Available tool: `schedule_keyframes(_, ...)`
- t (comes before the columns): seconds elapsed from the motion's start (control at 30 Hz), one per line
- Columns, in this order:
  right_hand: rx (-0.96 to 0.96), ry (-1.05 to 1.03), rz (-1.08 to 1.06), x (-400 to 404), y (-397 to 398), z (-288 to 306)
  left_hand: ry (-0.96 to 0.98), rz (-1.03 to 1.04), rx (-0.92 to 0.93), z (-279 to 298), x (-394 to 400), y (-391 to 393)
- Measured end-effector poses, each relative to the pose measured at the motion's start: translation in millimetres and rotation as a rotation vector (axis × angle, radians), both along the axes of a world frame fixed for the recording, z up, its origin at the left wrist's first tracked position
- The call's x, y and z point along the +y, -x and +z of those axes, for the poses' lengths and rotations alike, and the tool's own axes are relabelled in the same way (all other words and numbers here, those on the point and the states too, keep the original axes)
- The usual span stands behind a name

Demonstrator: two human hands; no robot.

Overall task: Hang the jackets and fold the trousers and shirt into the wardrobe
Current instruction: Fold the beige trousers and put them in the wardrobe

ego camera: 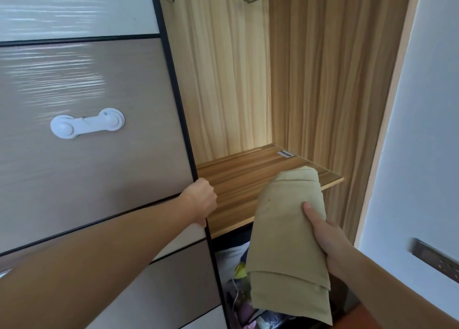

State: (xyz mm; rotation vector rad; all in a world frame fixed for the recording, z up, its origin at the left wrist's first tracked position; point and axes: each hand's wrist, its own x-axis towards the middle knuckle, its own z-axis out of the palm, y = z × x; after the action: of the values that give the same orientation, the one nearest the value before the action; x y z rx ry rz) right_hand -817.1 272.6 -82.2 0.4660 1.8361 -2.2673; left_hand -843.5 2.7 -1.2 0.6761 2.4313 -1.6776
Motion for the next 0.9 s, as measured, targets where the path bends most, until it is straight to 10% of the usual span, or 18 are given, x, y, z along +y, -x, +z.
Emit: schedule_keyframes(0.9, 0.022, -0.016, 0.208, -111.0, -46.8, 0.7, -0.062, 0.162, -0.011, -1.7, -148.6, -110.6)
